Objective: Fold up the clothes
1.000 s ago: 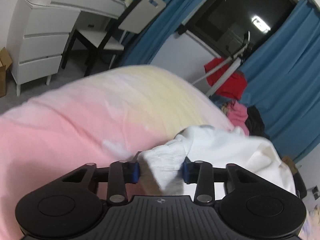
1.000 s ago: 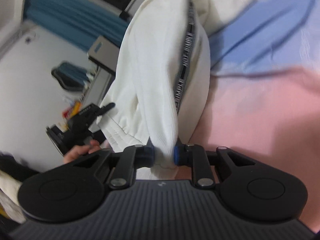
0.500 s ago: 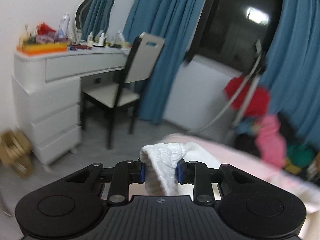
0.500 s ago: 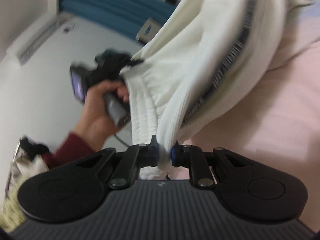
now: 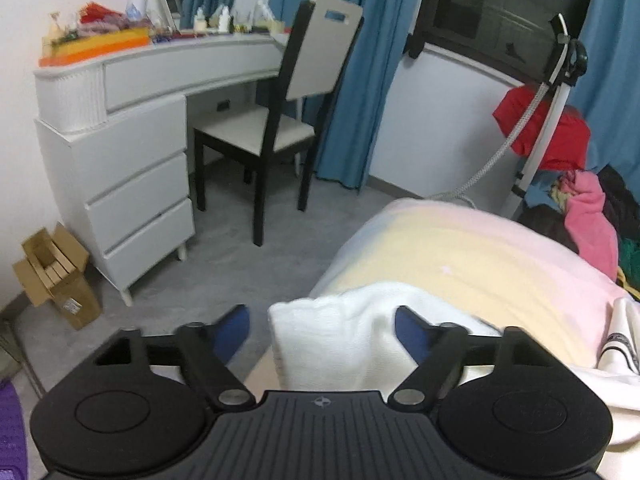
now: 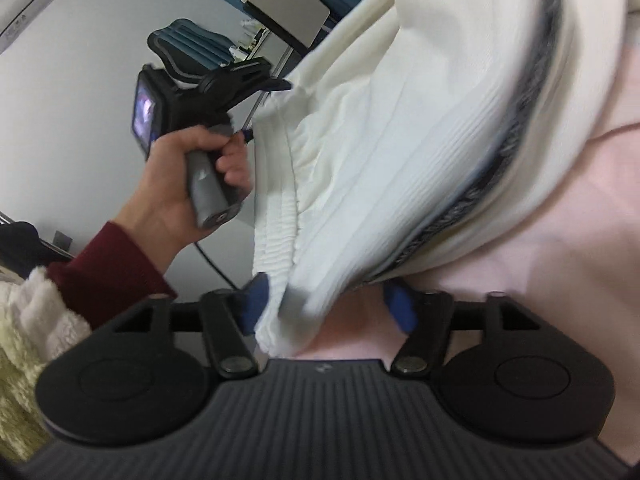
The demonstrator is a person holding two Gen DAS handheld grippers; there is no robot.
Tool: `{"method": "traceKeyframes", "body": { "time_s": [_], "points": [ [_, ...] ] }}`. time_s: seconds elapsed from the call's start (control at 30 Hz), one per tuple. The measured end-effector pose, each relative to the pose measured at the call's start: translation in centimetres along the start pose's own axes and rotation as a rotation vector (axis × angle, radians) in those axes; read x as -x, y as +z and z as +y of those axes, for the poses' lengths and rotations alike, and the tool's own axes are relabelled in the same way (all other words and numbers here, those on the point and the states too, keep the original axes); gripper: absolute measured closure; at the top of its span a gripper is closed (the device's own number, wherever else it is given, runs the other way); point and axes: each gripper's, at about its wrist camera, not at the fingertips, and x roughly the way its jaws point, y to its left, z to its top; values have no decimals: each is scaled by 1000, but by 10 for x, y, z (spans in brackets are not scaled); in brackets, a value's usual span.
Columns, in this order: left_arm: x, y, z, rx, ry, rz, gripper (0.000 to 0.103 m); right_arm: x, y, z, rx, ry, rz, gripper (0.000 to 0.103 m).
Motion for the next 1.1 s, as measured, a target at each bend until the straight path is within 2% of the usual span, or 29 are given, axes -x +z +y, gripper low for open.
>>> {"method": "traceKeyframes", "body": {
  "time_s": [0.07, 0.2, 0.33, 0.47, 0.53, 0.6, 0.77, 0.83, 0.87, 0.9, 0.93, 1.0, 1.07, 1.1],
  "points": [
    [23, 0, -2, -3, -8, -13, 18, 23, -4, 3, 35, -19, -5, 34],
    [76, -10, -23, -16, -75, -39, 17, 81, -2, 16, 148, -107, -61, 34],
    [125, -32, -70, -44, -237, -65, 16, 152, -7, 16, 243, -257, -140, 35],
    [148, -65, -135, -53, -405, -50, 16, 214, -10, -7, 276, -402, -245, 35],
    [149, -83, -176, -81, -462, -34, 16, 243, -11, -22, 270, -455, -298, 34],
    [148, -100, -217, -125, -484, -27, 16, 270, -11, -42, 233, -480, -352, 34],
    [127, -123, -306, -252, -465, -59, 21, 279, 13, -79, 222, -546, -440, 34],
    [114, -128, -334, -292, -455, -69, 27, 277, 25, -94, 237, -570, -460, 34],
    [107, -129, -348, -311, -447, -73, 36, 272, 31, -101, 244, -577, -466, 35],
    [101, -130, -362, -330, -432, -81, 40, 270, 38, -110, 240, -589, -464, 35],
    [96, -132, -373, -346, -408, -92, 48, 268, 43, -119, 228, -598, -460, 35],
    [93, -137, -388, -370, -380, -125, 80, 263, 51, -137, 198, -598, -445, 35],
    [97, -138, -390, -386, -373, -159, 97, 265, 57, -150, 157, -588, -433, 35],
    [103, -138, -389, -388, -384, -175, 97, 266, 60, -156, 137, -583, -427, 35]
  ]
}}
